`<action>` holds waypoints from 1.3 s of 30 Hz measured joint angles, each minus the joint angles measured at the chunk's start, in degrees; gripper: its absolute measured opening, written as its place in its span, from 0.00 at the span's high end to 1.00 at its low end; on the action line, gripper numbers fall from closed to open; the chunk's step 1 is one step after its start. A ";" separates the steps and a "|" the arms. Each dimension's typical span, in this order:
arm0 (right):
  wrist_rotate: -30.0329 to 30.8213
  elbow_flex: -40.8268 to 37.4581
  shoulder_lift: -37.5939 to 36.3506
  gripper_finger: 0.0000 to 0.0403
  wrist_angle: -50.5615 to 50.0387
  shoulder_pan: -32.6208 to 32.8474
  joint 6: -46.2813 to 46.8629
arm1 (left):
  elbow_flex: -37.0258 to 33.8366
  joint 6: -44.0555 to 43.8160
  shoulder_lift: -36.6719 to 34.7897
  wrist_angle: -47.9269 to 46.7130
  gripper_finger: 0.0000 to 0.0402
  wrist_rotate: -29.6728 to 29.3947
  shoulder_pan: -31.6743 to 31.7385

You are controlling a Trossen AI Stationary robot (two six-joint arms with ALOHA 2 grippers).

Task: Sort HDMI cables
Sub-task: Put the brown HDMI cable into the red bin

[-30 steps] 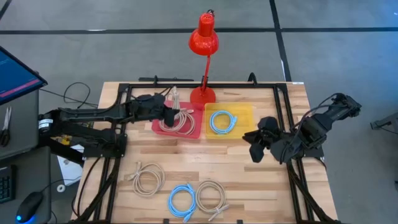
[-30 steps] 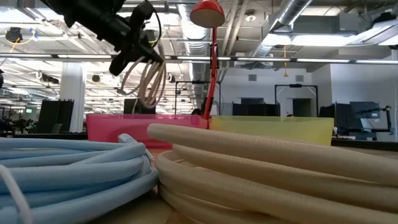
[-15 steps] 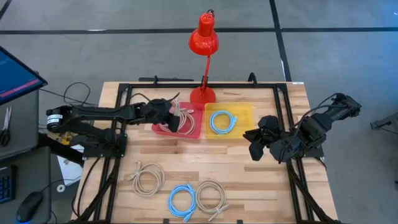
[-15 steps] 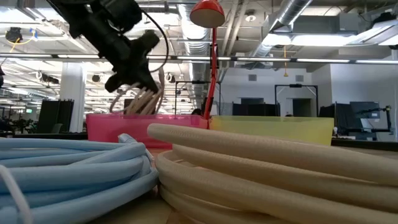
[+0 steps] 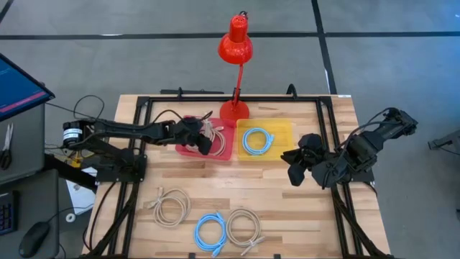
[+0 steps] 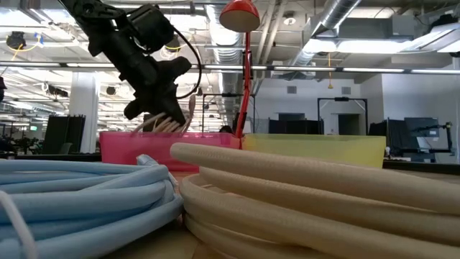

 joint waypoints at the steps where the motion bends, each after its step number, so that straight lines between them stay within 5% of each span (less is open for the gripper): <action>1: 0.00 0.00 0.00 0.82 0.01 0.00 0.00 | 0.00 -0.14 0.00 0.35 0.95 -0.02 0.01; 12: -0.02 0.00 0.00 0.82 0.01 0.00 -0.02 | 0.00 -1.29 0.00 3.22 0.74 -0.04 0.01; 21: -0.22 0.00 0.00 0.82 -0.01 0.15 -0.04 | 0.00 -3.12 -1.47 4.00 0.67 4.20 0.03; 39: -0.22 0.00 0.00 0.82 -0.41 0.10 -1.14 | 0.00 -5.36 -28.17 8.76 0.75 7.08 -3.32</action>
